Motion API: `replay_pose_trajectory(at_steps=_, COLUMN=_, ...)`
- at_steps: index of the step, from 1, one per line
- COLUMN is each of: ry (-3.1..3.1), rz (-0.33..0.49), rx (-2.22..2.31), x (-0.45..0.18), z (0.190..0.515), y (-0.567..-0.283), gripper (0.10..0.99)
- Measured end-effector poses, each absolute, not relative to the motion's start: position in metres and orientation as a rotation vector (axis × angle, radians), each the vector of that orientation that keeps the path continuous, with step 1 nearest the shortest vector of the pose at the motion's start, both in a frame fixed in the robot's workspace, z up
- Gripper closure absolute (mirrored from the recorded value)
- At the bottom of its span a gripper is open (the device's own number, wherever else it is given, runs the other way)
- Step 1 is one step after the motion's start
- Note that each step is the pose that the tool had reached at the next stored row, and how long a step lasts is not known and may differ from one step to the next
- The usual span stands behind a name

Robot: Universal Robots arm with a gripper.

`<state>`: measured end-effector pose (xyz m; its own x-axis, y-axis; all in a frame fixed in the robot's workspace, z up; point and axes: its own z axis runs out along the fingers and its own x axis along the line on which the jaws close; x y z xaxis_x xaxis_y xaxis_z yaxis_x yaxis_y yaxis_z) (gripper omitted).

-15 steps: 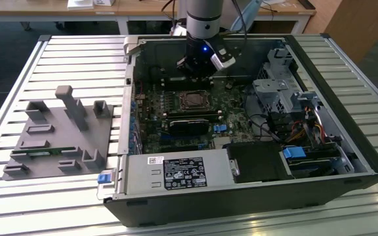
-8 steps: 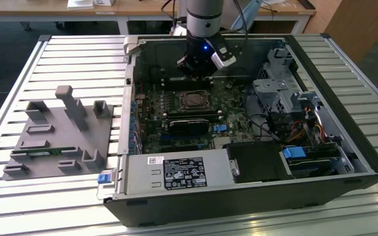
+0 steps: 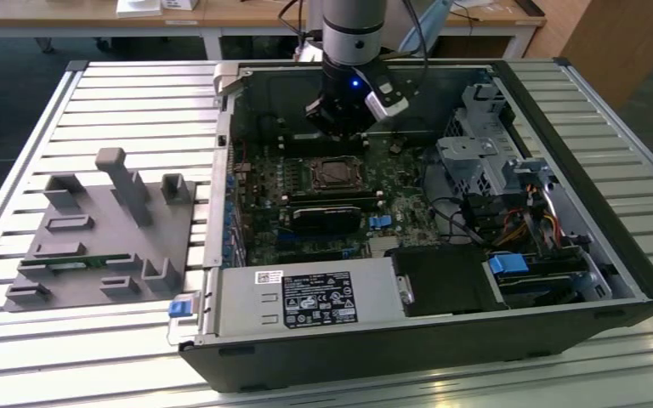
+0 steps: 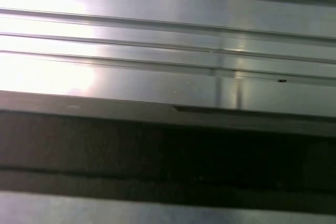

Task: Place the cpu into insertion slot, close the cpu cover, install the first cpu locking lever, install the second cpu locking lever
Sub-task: 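Install the first cpu locking lever, then install the second cpu locking lever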

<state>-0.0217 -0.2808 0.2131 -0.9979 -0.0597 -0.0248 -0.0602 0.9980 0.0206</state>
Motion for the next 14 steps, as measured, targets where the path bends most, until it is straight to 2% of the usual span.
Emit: replay_pose_trajectory(at_steps=14, ry=3.116, rz=0.033, rx=-0.094, x=-0.0217, z=0.2132, y=-0.2851, gripper=0.98)
